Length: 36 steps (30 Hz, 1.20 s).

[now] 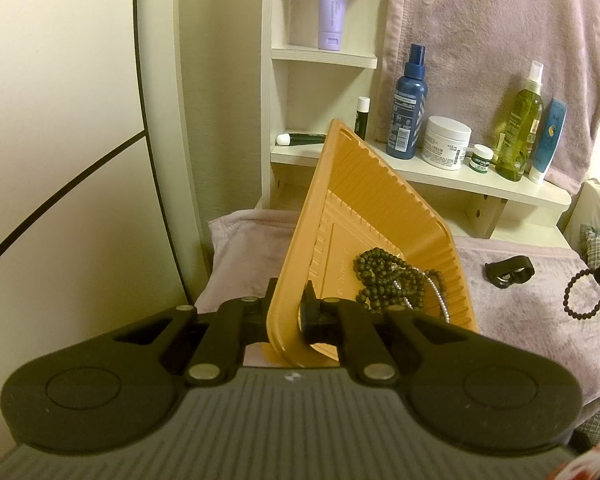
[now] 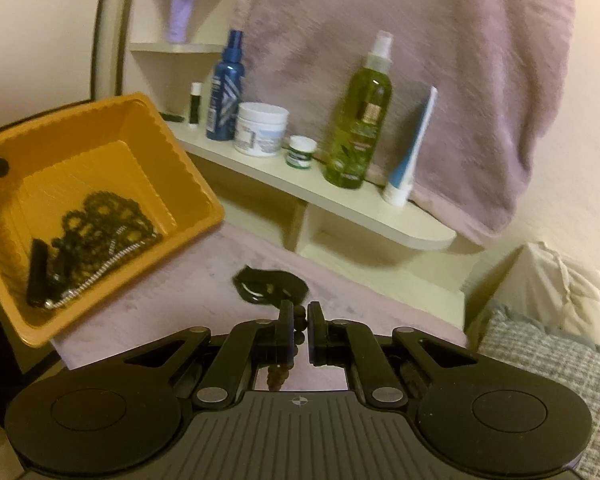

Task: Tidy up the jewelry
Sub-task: 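Lift the bead bracelet and carry it over the orange tray, then open the right gripper to drop the bracelet into the tray and withdraw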

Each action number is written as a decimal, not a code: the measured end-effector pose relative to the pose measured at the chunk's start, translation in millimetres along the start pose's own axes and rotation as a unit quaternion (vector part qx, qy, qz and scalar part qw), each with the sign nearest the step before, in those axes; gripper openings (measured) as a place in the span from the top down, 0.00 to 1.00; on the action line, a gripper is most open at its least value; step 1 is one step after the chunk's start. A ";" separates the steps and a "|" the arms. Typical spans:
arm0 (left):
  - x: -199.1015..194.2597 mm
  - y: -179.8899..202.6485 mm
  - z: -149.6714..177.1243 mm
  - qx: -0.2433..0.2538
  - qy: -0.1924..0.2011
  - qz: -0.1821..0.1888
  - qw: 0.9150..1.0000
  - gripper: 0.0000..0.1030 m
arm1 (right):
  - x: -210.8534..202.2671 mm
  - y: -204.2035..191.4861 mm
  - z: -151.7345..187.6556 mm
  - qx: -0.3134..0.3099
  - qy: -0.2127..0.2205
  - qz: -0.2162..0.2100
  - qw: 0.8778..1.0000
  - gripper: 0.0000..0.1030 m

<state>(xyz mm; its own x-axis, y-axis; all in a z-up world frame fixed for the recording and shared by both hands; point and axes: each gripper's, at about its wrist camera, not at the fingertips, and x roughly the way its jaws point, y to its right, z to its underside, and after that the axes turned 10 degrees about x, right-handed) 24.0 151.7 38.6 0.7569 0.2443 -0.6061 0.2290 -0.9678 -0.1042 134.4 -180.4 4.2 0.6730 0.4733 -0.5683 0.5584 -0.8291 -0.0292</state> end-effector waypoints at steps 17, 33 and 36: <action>-0.3 0.2 0.3 -0.001 0.000 0.000 1.000 0.92 | -1.0 -72.7 -53.9 -0.015 0.015 -0.152 0.988 0.94; 0.0 0.3 1.2 -0.003 0.000 0.002 1.000 0.92 | 23.7 -131.6 -79.3 -0.028 -0.003 -0.236 0.971 0.94; 0.0 0.4 1.3 -0.003 0.000 0.002 1.000 0.92 | 30.3 -137.2 -80.0 -0.028 -0.013 -0.246 0.969 0.94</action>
<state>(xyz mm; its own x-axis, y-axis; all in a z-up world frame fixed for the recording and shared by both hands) 23.3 151.1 37.6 0.7579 0.2406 -0.6064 0.2302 -0.9683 -0.0964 117.0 -28.6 56.8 0.3077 0.7985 -0.5174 0.8337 -0.4883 -0.2578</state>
